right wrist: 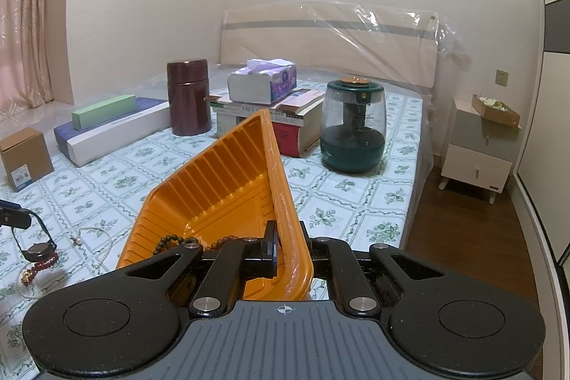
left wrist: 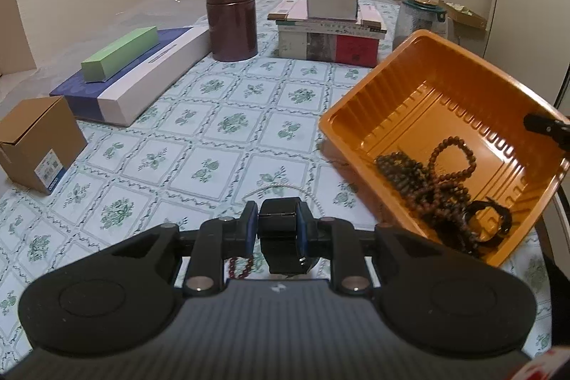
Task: Organize jewelry
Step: 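Lift the black watch and carry it over the orange tray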
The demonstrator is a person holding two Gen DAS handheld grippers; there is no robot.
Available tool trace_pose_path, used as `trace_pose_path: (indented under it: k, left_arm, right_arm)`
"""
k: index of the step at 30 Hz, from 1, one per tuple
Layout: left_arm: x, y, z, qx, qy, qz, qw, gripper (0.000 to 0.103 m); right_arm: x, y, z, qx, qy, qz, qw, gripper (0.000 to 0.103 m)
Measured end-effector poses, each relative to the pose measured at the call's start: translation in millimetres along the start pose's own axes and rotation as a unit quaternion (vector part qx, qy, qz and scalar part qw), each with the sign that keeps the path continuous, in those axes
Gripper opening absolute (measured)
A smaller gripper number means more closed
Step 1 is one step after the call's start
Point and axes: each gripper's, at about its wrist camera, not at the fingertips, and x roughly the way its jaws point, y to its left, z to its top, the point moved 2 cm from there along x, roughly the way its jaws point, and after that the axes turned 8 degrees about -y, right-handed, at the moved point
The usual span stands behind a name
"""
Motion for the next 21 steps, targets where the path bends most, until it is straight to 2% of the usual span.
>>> trace_pose_path:
  k: [10, 21]
  left_arm:
    - [-2, -20, 15, -0.004, -0.012, -0.031, 0.9994, 0.02]
    - [2, -71, 35, 0.002, -0.027, -0.102, 0.9944, 0.02]
  right_arm:
    - [0, 0, 0, 0.0, 0.0, 0.0, 1.0, 0.009]
    - [0, 2, 2, 0.002, 0.001, 0.001, 1.0, 0.009]
